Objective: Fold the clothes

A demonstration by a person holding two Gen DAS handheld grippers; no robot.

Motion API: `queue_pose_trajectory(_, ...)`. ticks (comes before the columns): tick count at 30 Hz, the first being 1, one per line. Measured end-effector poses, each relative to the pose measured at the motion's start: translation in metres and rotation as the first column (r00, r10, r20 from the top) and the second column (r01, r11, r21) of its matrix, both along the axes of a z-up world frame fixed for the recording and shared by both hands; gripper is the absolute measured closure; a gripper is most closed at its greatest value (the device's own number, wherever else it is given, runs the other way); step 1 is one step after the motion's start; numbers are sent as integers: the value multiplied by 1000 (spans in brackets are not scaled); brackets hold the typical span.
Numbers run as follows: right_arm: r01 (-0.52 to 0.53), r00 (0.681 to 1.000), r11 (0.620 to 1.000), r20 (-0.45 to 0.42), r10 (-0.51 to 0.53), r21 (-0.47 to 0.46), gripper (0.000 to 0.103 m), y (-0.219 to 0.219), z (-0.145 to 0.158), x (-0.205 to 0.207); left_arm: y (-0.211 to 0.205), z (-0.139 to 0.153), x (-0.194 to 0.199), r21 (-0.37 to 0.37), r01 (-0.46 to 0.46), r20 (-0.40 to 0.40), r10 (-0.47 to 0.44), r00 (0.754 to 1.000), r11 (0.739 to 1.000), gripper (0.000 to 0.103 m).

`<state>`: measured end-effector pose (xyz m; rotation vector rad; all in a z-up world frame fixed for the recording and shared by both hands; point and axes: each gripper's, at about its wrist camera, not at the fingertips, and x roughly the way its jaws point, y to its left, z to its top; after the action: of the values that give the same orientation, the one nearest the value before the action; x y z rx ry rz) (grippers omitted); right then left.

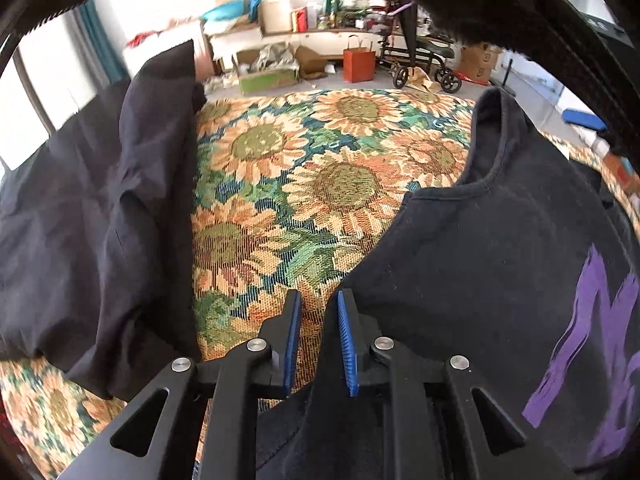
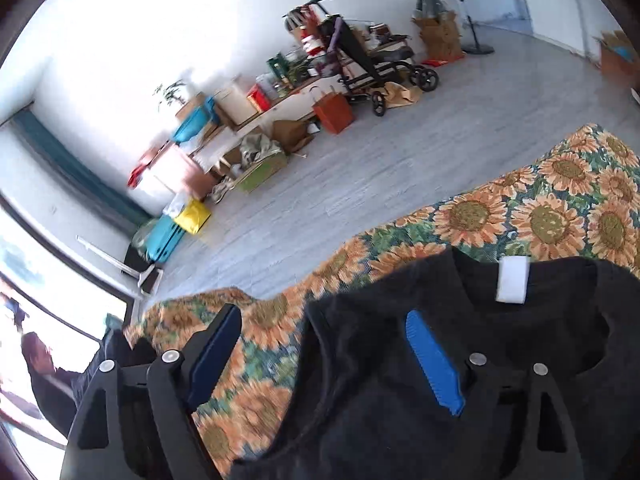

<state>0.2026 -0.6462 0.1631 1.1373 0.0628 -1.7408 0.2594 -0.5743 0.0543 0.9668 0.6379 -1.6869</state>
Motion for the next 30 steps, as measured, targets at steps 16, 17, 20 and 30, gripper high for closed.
queue_pose_trajectory(16, 107, 954, 892, -297, 32, 440, 49, 151, -25, -93, -13, 17, -18, 216, -52, 129, 24, 991, 975, 80)
queue_pose_trajectory(17, 100, 952, 887, -304, 47, 452, 38, 146, -29, -92, -9, 20, -19, 252, -51, 127, 19, 992, 966, 79)
queue_pose_trajectory(20, 105, 921, 839, -370, 120, 535, 30, 130, -50, -88, 25, 30, -26, 265, 66, 80, -90, 993, 962, 41)
queue_pose_trajectory(30, 191, 953, 903, -292, -76, 385, 97, 129, -29, -128, 38, -8, -9, 355, 35, 116, -81, 990, 934, 7)
